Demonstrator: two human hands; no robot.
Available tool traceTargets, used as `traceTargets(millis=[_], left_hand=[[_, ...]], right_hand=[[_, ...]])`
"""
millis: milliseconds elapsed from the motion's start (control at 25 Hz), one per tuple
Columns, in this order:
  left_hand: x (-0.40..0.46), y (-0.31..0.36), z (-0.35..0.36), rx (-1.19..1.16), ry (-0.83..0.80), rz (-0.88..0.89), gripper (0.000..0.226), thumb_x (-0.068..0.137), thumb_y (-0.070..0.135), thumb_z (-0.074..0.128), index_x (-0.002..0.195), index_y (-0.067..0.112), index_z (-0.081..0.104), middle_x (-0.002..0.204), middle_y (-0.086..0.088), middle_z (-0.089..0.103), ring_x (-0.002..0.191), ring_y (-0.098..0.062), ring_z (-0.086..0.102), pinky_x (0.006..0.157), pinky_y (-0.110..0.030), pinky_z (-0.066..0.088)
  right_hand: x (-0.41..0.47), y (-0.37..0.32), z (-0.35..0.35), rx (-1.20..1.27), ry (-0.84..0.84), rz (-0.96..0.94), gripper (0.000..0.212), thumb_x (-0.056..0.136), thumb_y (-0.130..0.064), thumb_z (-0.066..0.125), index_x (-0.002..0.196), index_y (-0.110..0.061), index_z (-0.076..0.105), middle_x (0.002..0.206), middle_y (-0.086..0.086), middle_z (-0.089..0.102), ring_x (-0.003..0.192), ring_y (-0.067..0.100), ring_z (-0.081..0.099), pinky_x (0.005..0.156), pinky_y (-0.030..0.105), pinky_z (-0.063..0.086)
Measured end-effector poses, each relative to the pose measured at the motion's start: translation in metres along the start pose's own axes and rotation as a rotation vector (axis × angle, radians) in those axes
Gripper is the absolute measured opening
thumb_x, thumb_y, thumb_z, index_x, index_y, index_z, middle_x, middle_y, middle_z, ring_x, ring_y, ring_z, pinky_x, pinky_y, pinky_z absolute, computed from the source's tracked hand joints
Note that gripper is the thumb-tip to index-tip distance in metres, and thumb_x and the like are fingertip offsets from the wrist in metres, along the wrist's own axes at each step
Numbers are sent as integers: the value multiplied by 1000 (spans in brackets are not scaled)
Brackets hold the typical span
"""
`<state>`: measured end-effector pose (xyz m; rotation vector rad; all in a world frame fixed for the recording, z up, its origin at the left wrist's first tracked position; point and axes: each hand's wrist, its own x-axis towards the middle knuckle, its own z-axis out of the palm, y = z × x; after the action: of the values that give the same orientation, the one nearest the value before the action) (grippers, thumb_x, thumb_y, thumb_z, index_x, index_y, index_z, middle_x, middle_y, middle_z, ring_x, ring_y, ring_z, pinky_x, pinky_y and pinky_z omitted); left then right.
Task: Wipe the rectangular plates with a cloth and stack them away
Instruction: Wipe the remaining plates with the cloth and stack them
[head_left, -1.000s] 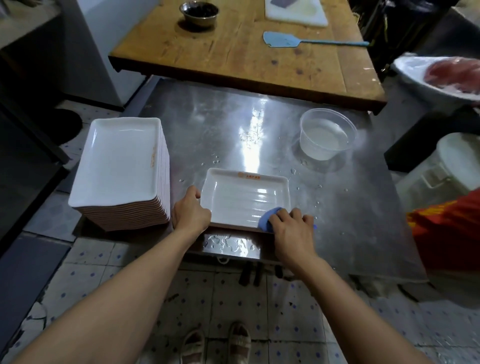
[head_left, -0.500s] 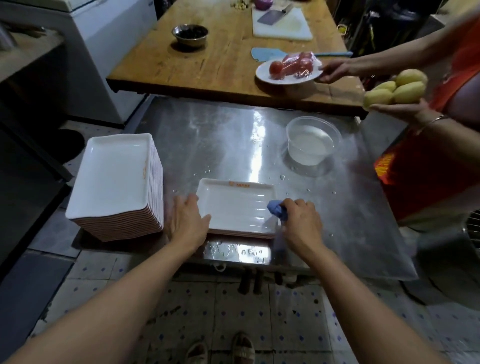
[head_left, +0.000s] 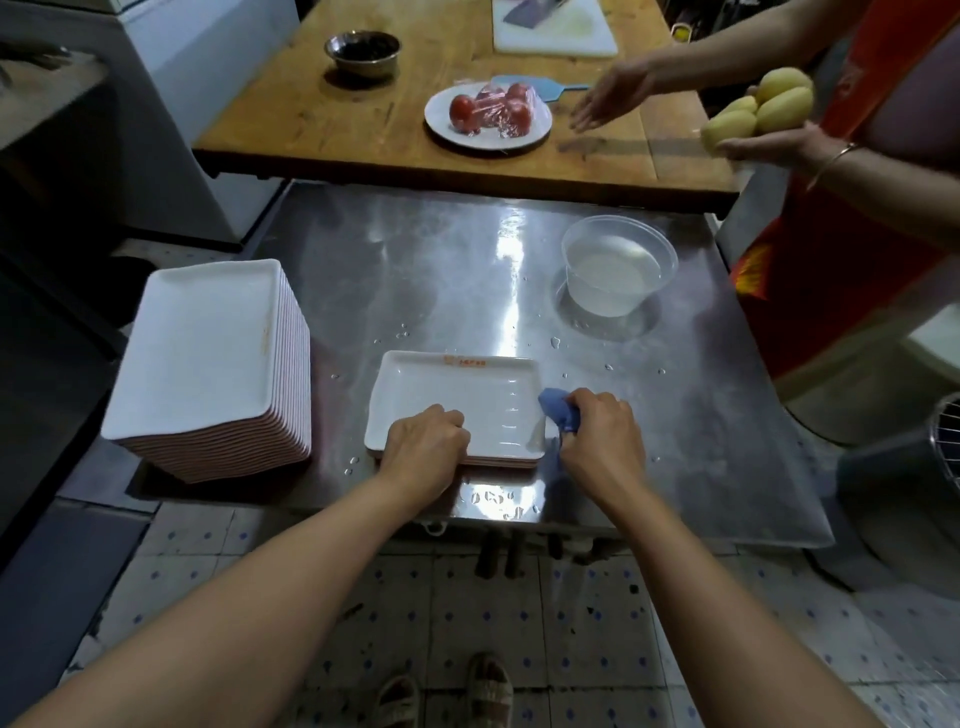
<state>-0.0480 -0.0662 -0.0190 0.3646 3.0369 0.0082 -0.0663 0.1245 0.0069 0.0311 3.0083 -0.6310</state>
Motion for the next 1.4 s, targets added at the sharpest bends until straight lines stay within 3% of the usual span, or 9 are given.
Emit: traceTargets(millis=[200, 320, 440, 560, 720, 880, 1160, 1400], left_hand=[[-10, -3, -13, -236, 215, 27, 3, 81, 8, 64, 80, 10, 62, 83, -3, 56, 81, -23, 55, 52, -27, 25], [-6, -3, -22, -340, 346, 30, 9, 77, 8, 67, 80, 9, 59, 75, -6, 61, 69, -28, 57, 51, -31, 37], [6, -4, -33, -319, 423, 10, 6, 83, 12, 62, 83, 9, 57, 66, -8, 62, 59, -34, 56, 56, -31, 31], [13, -8, -47, -345, 433, -45, 7, 88, 18, 58, 90, 11, 57, 72, -9, 65, 66, -35, 57, 58, -31, 30], [13, -23, -73, -640, 462, -289, 11, 91, 21, 54, 95, 12, 59, 85, -10, 67, 81, -34, 60, 68, -39, 45], [2, -45, -105, -915, 452, -428, 8, 91, 18, 53, 86, 13, 58, 73, 3, 57, 76, -22, 55, 69, -32, 40], [-27, -64, -155, -1125, 531, -459, 12, 93, 15, 50, 84, 12, 58, 70, 1, 56, 67, -16, 50, 67, -32, 42], [-47, -70, -181, -1187, 584, -457, 12, 94, 17, 51, 89, 10, 59, 78, -7, 62, 72, -19, 56, 70, -35, 48]], right_hand=[[3, -3, -8, 81, 67, 50, 23, 83, -4, 48, 103, -7, 59, 102, 14, 60, 96, 32, 53, 81, 43, 47], [5, -9, -13, 145, 97, 82, 24, 82, -3, 48, 105, -6, 54, 102, 15, 60, 95, 33, 52, 80, 45, 46], [1, -15, -17, 255, 117, 75, 28, 83, -4, 48, 111, -10, 48, 106, 15, 58, 96, 33, 52, 80, 45, 45], [1, -23, -27, 357, 156, 47, 34, 84, -5, 46, 117, -14, 47, 107, 14, 59, 98, 32, 53, 80, 45, 46], [3, -43, -45, 441, 207, -30, 36, 86, -6, 47, 120, -17, 49, 113, 9, 57, 101, 29, 53, 85, 47, 47], [8, -77, -64, 461, 274, -184, 43, 84, -6, 56, 125, -15, 50, 112, 11, 57, 103, 26, 52, 87, 36, 43], [17, -149, -97, 379, 343, -425, 50, 85, -13, 61, 134, -14, 48, 115, 13, 53, 109, 26, 47, 86, 23, 32], [15, -190, -112, 304, 435, -589, 56, 82, -16, 65, 135, -14, 48, 123, 13, 44, 114, 27, 43, 90, 28, 39]])
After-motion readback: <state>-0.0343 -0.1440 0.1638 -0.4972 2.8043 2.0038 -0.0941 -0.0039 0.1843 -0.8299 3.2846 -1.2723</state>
